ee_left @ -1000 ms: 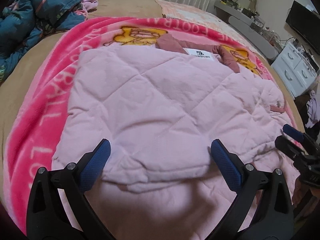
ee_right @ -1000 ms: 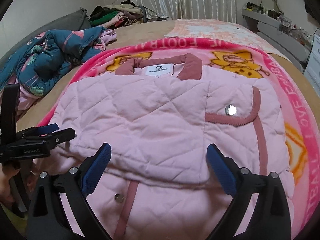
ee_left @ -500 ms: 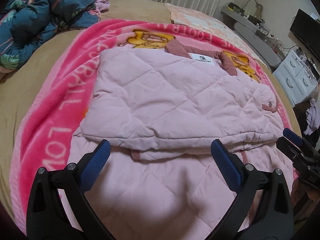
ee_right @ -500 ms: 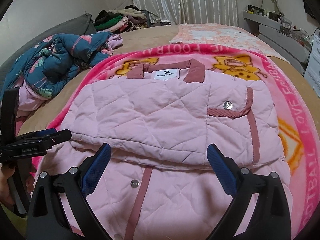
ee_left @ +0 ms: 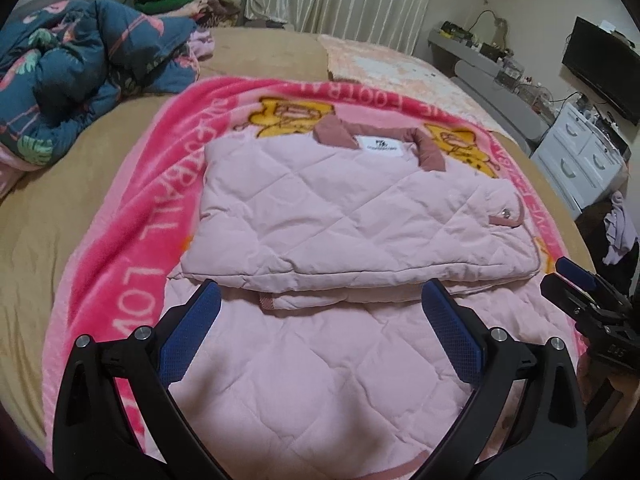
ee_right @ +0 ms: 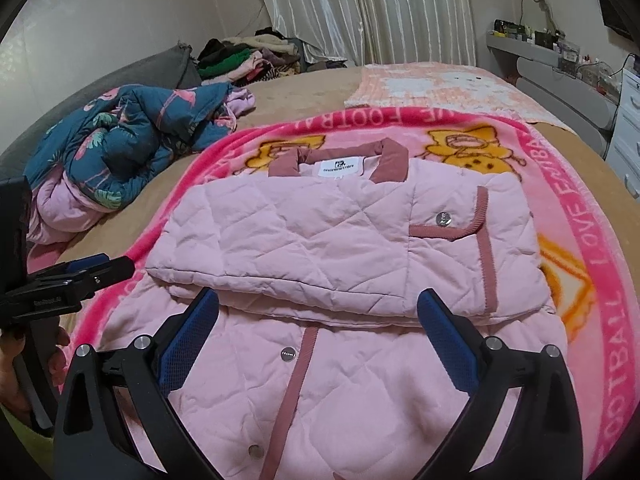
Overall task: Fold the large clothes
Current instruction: 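Move both open tools back along the jacket toward its ribbed hem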
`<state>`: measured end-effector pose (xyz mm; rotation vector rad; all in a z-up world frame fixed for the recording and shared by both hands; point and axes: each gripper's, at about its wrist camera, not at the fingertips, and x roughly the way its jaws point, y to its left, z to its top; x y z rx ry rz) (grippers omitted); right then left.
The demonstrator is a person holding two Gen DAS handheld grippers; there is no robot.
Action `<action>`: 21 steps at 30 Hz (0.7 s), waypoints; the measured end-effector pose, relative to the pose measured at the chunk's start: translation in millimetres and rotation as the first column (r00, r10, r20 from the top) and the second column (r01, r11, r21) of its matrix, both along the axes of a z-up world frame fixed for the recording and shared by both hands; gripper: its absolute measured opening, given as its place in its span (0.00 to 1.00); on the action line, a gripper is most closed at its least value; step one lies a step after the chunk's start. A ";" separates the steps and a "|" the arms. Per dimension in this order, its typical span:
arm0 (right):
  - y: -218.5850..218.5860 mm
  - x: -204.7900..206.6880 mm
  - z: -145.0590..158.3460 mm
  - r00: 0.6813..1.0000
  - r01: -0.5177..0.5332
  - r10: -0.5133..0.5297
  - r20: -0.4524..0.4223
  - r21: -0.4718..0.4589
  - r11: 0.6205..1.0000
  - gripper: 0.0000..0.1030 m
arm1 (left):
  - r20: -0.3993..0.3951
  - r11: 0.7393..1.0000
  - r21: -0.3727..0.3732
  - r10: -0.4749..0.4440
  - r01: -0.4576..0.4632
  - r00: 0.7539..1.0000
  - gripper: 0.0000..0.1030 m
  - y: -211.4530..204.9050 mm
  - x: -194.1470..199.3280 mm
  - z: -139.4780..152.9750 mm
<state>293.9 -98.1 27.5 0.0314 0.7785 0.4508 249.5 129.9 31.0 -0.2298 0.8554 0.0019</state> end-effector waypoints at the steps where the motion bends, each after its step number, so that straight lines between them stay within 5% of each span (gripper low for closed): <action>1: -1.5 -2.1 2.1 1.000 0.000 0.000 0.003 0.003 1.000 0.96 | 0.006 1.000 -0.003 -0.002 0.002 1.000 0.91 -1.1 -2.7 2.8; 21: -35.0 -63.2 52.9 0.994 0.004 -0.006 0.105 0.022 1.000 0.96 | 0.099 1.000 -0.007 -0.009 0.010 0.995 0.91 -10.3 -59.5 40.5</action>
